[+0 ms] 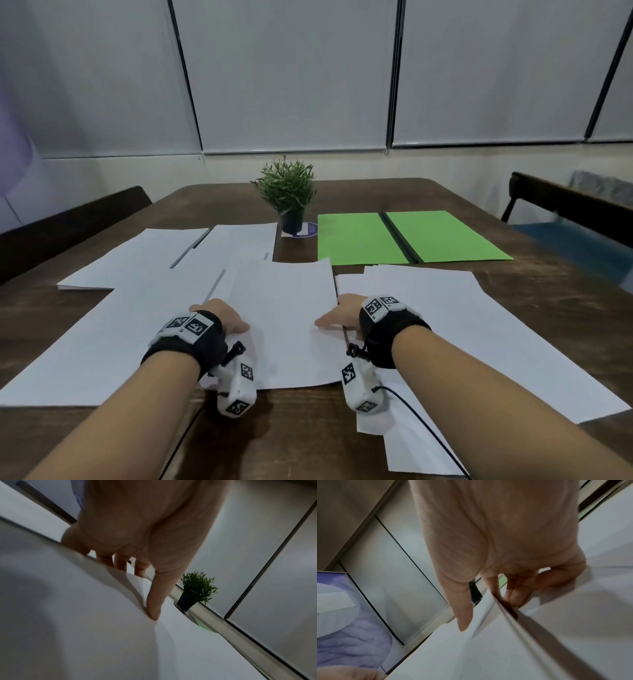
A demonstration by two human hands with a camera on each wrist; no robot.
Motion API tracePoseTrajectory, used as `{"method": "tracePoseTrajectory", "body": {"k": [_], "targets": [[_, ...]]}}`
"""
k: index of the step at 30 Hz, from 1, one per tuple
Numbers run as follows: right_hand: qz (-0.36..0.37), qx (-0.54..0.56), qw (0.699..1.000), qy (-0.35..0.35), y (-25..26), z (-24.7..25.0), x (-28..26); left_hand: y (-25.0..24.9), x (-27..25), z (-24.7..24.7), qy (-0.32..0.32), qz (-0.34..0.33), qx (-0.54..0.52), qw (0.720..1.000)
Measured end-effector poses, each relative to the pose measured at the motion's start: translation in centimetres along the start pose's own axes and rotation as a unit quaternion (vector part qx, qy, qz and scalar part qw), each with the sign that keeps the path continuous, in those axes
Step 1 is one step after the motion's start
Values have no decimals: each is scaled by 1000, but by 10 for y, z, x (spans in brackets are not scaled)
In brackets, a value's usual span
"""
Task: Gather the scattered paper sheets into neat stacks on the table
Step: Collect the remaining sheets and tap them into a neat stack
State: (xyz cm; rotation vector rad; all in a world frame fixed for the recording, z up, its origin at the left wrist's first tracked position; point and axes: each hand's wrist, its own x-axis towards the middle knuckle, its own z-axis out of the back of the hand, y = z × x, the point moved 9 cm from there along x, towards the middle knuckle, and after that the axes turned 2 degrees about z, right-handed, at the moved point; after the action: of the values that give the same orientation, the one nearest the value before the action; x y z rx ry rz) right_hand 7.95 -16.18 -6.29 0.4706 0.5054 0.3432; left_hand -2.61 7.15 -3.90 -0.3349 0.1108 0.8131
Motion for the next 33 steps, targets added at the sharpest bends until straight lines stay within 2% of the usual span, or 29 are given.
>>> {"method": "tracePoseTrajectory", "body": {"k": [4,7,10,16,20,26,28,31,33], "targets": [[-13,27,1000,-8,-3,2,3,-4,4,-7,53,-19,22,998],[-28,57,998,-17,-9,7,1,-7,6,-10,81,-26,-1,996],[-39,113,993,-13,-13,8,2,-7,3,-11,82,-28,27,996],[-38,152,987,-17,-19,10,1,-12,-4,-13,107,-40,51,992],[-42,166,985,-22,-22,9,3,-10,-2,-11,87,-44,41,994],[-41,151,987,-29,-21,3,11,5,4,-9,46,-32,-25,998],[-38,132,990,-34,-20,4,10,8,7,-10,36,-28,-83,995],[-46,160,985,-37,-24,3,11,12,6,-13,32,-29,-195,980],[-48,173,983,-38,-24,3,8,14,5,-16,23,-39,-231,972]]}}
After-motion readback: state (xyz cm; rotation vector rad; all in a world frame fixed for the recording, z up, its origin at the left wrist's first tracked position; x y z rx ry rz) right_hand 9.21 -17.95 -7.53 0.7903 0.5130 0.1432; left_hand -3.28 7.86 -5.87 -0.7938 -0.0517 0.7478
